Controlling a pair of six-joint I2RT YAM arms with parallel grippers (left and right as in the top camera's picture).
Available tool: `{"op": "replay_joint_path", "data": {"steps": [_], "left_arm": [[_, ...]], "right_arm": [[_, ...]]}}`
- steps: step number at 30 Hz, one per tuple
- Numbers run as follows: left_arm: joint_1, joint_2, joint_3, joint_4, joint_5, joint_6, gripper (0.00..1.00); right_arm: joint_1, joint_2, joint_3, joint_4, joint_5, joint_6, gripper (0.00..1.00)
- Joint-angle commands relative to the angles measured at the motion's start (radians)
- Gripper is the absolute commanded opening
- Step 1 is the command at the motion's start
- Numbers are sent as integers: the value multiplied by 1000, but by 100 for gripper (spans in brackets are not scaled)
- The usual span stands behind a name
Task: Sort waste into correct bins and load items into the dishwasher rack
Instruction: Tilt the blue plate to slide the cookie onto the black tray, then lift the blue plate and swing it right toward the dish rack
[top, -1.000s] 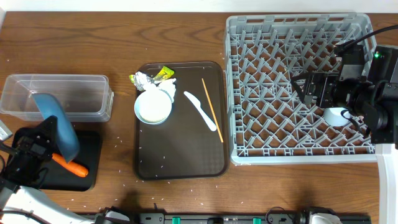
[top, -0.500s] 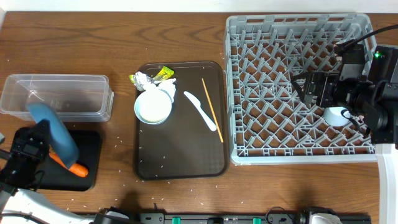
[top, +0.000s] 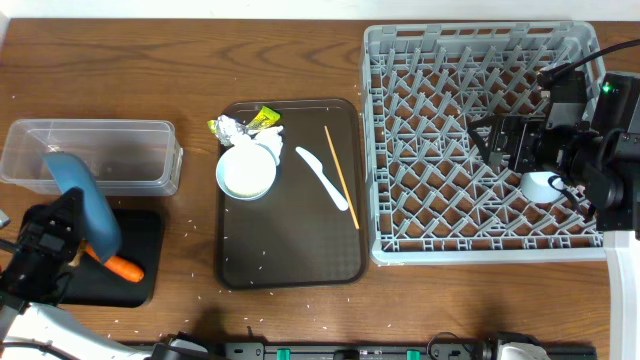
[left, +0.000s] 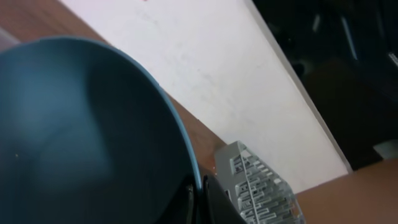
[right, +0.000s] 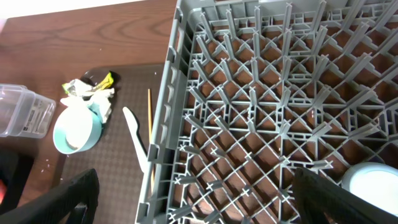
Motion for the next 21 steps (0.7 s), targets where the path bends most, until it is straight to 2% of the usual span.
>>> {"op": "replay_joint_path", "data": {"steps": [1, 6, 9, 12, 18, 21], "left_arm": [[-6, -2, 2, 4, 79, 64, 6], [-66, -2, 2, 2, 78, 55, 6], [-154, -2, 3, 8, 60, 49, 6], [-268, -2, 11, 55, 60, -21, 6], [-502, -2, 17, 392, 60, -360, 6], [-642, -2, 17, 628, -28, -583, 6]], "right_arm": [[10, 2, 9, 5, -1, 14, 93], [10, 2, 9, 10, -1, 21, 93], [10, 2, 9, 16, -1, 21, 93], [10, 2, 9, 16, -1, 21, 93], [10, 2, 9, 33, 0, 63, 92], [10, 2, 9, 60, 8, 93, 92]]}}
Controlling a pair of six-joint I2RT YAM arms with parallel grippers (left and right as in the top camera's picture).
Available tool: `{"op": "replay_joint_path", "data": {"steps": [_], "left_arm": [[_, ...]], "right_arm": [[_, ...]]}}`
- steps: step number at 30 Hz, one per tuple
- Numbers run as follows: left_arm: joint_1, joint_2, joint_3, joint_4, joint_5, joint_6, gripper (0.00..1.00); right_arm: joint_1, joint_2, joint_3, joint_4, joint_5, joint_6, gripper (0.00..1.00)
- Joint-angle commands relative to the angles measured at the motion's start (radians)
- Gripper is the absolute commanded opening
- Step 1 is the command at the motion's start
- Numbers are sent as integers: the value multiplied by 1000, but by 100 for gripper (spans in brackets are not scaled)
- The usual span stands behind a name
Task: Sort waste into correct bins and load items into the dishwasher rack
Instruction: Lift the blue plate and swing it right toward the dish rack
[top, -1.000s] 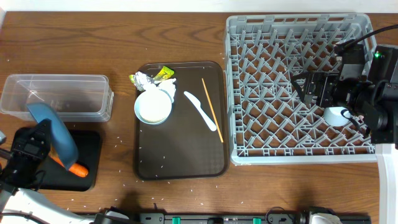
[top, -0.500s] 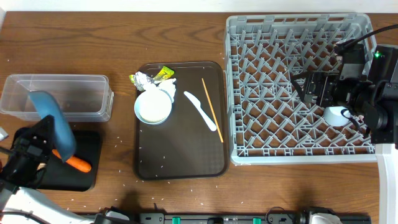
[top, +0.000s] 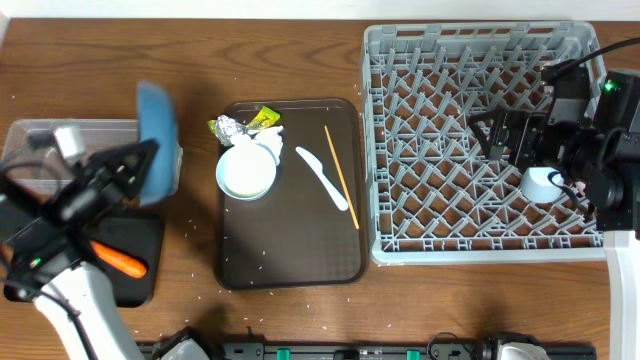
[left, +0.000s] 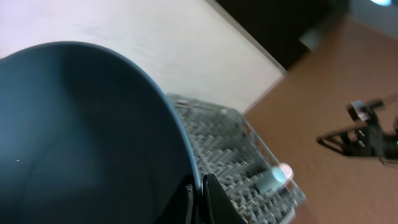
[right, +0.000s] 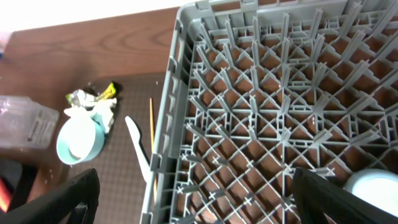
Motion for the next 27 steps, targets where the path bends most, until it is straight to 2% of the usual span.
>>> {"op": "replay_joint_path", "data": {"steps": [1, 5, 9, 11, 18, 21, 27], "left_arm": [[-141, -4, 20, 151, -89, -319, 6], [-344, 7, 20, 375, -302, -457, 6], [-542, 69, 20, 539, -500, -532, 6], [-625, 119, 20, 619, -564, -574, 6], [-889, 369, 46, 1052, -765, -760, 6], [-973, 478, 93, 1114, -846, -776, 6], [-1090, 639, 250, 1121, -940, -784, 6]], "right_arm": [[10, 1, 10, 21, 37, 65, 92], [-5, 1, 10, 23, 176, 175, 99], [-57, 1, 10, 15, 233, 240, 99], [-88, 1, 10, 15, 235, 246, 99], [-232, 1, 10, 4, 235, 289, 99], [-263, 1, 10, -20, 235, 288, 99], [-265, 1, 10, -33, 235, 285, 99]]}}
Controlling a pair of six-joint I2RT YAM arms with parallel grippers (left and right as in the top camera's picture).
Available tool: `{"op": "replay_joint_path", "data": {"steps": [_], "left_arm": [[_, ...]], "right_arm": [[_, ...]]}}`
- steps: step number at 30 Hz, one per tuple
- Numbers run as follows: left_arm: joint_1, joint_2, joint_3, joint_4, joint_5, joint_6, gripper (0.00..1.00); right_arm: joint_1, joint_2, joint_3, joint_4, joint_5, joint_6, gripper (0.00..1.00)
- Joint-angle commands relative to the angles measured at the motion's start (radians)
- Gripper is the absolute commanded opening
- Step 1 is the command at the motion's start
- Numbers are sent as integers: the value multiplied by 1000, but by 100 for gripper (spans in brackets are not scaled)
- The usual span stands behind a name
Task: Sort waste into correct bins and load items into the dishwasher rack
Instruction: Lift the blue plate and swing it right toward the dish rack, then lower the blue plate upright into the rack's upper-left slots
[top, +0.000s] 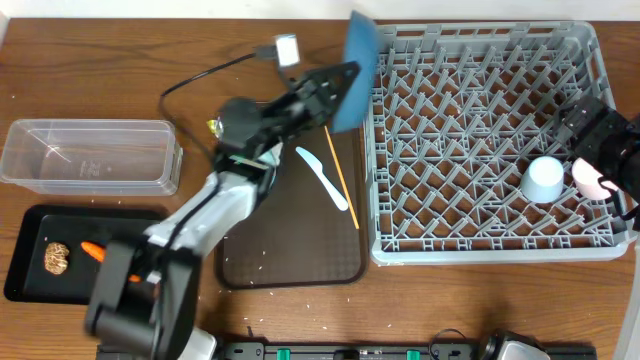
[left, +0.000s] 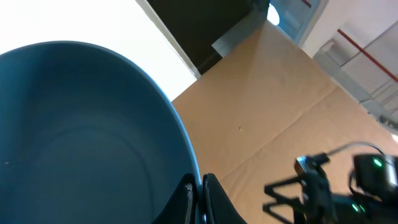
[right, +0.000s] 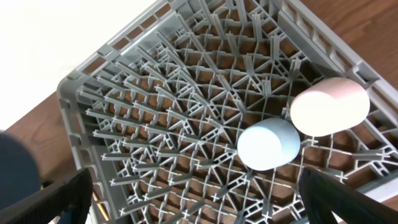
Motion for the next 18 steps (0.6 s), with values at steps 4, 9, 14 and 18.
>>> {"op": "replay_joint_path", "data": {"steps": [4, 9, 14, 18], "left_arm": [[-102, 125, 230, 11, -122, -13, 6], [-144, 219, 360, -19, -146, -14, 6], [-172, 291, 424, -19, -182, -41, 6], [-208, 337, 440, -13, -285, -85, 6]], "right_arm": [[-6, 1, 9, -11, 6, 13, 99], [-6, 1, 9, -34, 31, 13, 99], [-6, 1, 9, -68, 104, 13, 99], [-5, 1, 9, -79, 103, 14, 99]]}}
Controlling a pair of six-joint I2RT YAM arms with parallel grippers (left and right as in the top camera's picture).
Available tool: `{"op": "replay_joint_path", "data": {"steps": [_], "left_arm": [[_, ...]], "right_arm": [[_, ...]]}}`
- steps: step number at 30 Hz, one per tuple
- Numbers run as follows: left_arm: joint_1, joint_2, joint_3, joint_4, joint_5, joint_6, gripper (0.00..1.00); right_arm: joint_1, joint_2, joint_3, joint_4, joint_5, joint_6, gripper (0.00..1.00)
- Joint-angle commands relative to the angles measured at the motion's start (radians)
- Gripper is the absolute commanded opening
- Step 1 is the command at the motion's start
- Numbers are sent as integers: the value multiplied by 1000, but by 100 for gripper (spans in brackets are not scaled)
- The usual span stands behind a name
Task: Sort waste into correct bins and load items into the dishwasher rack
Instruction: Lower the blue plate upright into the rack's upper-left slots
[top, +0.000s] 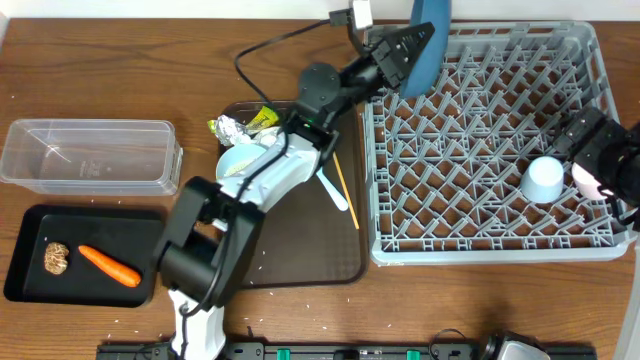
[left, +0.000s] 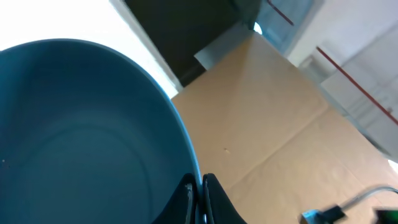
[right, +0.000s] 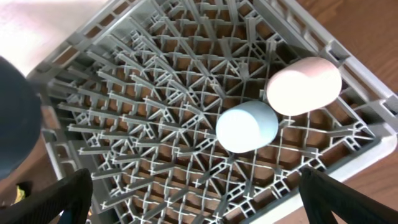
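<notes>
A dark blue bowl (top: 428, 28) hangs tilted on edge above the back left part of the grey dishwasher rack (top: 480, 256). My left gripper (top: 408, 45) is shut on its rim. The bowl's inside (left: 81, 130) fills the left wrist view, with the gripper (left: 200, 188) pinching the rim. A pale blue cup (top: 543, 180) and a pink cup (top: 584, 178) lie in the rack's right side, also seen from the right wrist as the pale blue cup (right: 247, 126) and pink cup (right: 303, 86). My right gripper (right: 199, 202) is open above the rack's right side, holding nothing.
The brown tray (top: 290, 250) holds a small white bowl (top: 245, 168), a white plastic knife (top: 334, 188), a chopstick (top: 341, 176) and crumpled foil with a yellow wrapper (top: 240, 124). At left stand a clear container (top: 90, 155) and a black tray (top: 30, 285) with a carrot (top: 108, 265) and a brown lump (top: 56, 257).
My left gripper has carried the blue bowl from the rack's back left corner further right, over the rack's back rows. The right arm has hardly moved.
My left gripper first held the blue bowl over the black tray at far left. Then it was above the clear container, then at the rack's left edge, now over the rack. My right gripper stood open over the pale blue cup, then further right.
</notes>
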Motion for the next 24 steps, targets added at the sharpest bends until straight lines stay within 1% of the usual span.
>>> {"op": "replay_joint_path", "data": {"steps": [1, 3, 6, 18, 24], "left_arm": [[-37, 33, 35, 11, -129, -31, 7], [-57, 50, 35, 11, -173, -48, 6], [-76, 69, 36, 17, -202, -83, 6], [-95, 82, 35, 2, -205, -86, 6], [-116, 101, 36, 5, -249, -116, 6]], "right_arm": [[-5, 1, 9, -8, 31, 10, 99], [-6, 1, 9, -16, 31, 10, 99], [-5, 1, 9, -25, 31, 9, 99], [-5, 1, 9, -39, 31, 9, 99], [-5, 1, 9, -58, 31, 9, 99]]}}
